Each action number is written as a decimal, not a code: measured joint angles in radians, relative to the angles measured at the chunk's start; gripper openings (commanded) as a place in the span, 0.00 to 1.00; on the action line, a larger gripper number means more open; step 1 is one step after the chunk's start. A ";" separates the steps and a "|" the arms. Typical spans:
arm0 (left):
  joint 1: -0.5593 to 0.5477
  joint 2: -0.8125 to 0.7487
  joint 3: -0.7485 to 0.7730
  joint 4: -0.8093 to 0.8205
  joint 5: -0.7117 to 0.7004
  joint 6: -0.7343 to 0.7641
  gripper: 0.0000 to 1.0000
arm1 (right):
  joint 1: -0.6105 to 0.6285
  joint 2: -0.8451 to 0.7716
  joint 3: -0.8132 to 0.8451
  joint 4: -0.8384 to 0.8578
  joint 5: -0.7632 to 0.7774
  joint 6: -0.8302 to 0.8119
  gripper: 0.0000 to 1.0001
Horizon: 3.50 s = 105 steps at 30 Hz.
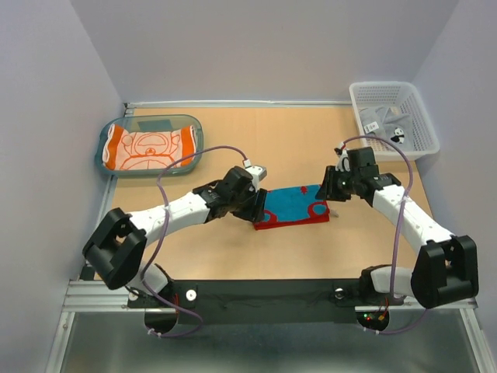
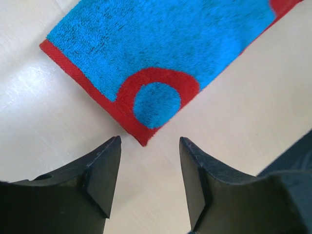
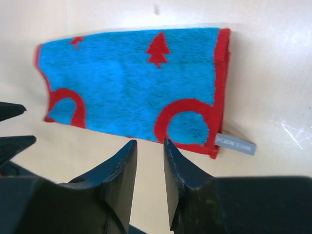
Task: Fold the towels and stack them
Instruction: Fold the towel
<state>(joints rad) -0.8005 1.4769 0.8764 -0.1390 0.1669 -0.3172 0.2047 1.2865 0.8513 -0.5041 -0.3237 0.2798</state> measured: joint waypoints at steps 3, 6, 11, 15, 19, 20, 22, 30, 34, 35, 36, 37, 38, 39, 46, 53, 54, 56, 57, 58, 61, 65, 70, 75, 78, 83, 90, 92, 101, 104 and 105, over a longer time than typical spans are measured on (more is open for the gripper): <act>-0.008 -0.066 0.007 -0.019 -0.019 -0.028 0.64 | 0.000 -0.039 0.020 -0.009 -0.031 0.021 0.34; -0.012 -0.098 0.062 -0.041 -0.040 -0.064 0.64 | 0.000 -0.038 0.056 -0.008 -0.040 0.038 0.34; -0.026 -0.034 0.175 -0.030 -0.065 -0.131 0.54 | 0.000 0.002 0.045 0.035 -0.032 0.080 0.33; -0.044 0.074 0.198 -0.006 -0.077 -0.174 0.42 | 0.000 0.010 -0.038 0.116 0.001 0.131 0.33; -0.056 0.183 0.135 0.027 -0.084 -0.229 0.31 | 0.000 0.010 -0.158 0.171 0.036 0.169 0.33; -0.056 0.191 0.111 0.032 -0.085 -0.237 0.30 | 0.000 0.010 -0.183 0.179 0.043 0.176 0.33; -0.056 0.200 0.043 0.034 -0.089 -0.271 0.28 | 0.000 0.010 -0.253 0.190 0.064 0.192 0.33; -0.055 0.151 -0.054 0.146 -0.093 -0.344 0.31 | 0.000 -0.136 -0.310 0.197 0.148 0.244 0.46; -0.055 0.145 -0.061 0.151 -0.095 -0.355 0.31 | 0.000 -0.208 -0.302 0.198 0.204 0.276 0.49; -0.055 0.145 -0.061 0.151 -0.095 -0.357 0.31 | 0.000 -0.208 -0.302 0.199 0.212 0.283 0.48; -0.055 0.145 -0.061 0.151 -0.095 -0.358 0.31 | 0.000 -0.206 -0.302 0.196 0.218 0.295 0.47; -0.055 0.145 -0.061 0.151 -0.095 -0.359 0.31 | 0.000 -0.200 -0.302 0.194 0.219 0.301 0.46; -0.055 0.145 -0.061 0.151 -0.096 -0.361 0.31 | 0.000 -0.195 -0.302 0.195 0.217 0.305 0.44; -0.055 0.145 -0.061 0.151 -0.096 -0.362 0.31 | 0.000 -0.190 -0.302 0.195 0.213 0.309 0.43; -0.056 0.138 -0.069 0.151 -0.101 -0.369 0.31 | 0.000 -0.142 -0.293 0.225 0.148 0.328 0.32; -0.054 0.129 -0.089 0.172 -0.109 -0.395 0.32 | 0.000 -0.081 -0.381 0.314 0.169 0.381 0.30; -0.051 0.126 -0.093 0.174 -0.110 -0.399 0.32 | -0.002 -0.091 -0.399 0.334 0.175 0.396 0.30; -0.048 0.118 -0.100 0.175 -0.111 -0.406 0.35 | -0.002 -0.114 -0.413 0.342 0.187 0.408 0.30; -0.048 0.116 -0.100 0.173 -0.112 -0.408 0.40 | -0.002 -0.129 -0.420 0.341 0.190 0.411 0.32; -0.048 0.110 -0.100 0.167 -0.115 -0.407 0.43 | -0.002 -0.155 -0.425 0.332 0.194 0.417 0.34; -0.048 0.089 -0.098 0.134 -0.122 -0.404 0.54 | -0.002 -0.218 -0.409 0.316 0.196 0.416 0.39; -0.045 0.064 -0.060 0.069 -0.131 -0.396 0.70 | -0.002 -0.224 -0.325 0.338 0.154 0.418 0.46; -0.042 0.057 0.064 0.076 -0.165 -0.388 0.74 | -0.002 -0.167 -0.302 0.555 0.055 0.463 0.49; -0.027 0.106 0.168 0.180 -0.185 -0.383 0.60 | 0.006 -0.019 -0.303 0.779 -0.004 0.517 0.50; -0.005 0.164 0.173 0.254 -0.181 -0.386 0.54 | 0.007 0.059 -0.312 0.898 -0.011 0.538 0.50; 0.071 0.262 0.055 0.402 -0.129 -0.409 0.51 | 0.008 0.198 -0.377 1.085 -0.005 0.561 0.50; 0.116 0.285 -0.086 0.600 -0.088 -0.449 0.51 | 0.006 0.322 -0.474 1.273 0.037 0.564 0.50; 0.123 0.281 -0.121 0.657 -0.080 -0.459 0.51 | 0.005 0.325 -0.491 1.305 0.051 0.561 0.50; 0.155 0.156 -0.191 0.623 -0.086 -0.440 0.68 | -0.008 0.183 -0.452 1.154 0.065 0.387 0.50; 0.159 0.072 -0.175 0.536 -0.124 -0.412 0.68 | -0.006 0.126 -0.383 1.054 0.056 0.323 0.49; 0.161 0.051 -0.166 0.517 -0.134 -0.404 0.65 | -0.004 0.105 -0.352 1.022 0.047 0.299 0.47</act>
<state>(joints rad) -0.6399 1.5276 0.7101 0.3779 0.0330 -0.7212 0.2008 1.3911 0.4995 0.5182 -0.2771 0.5789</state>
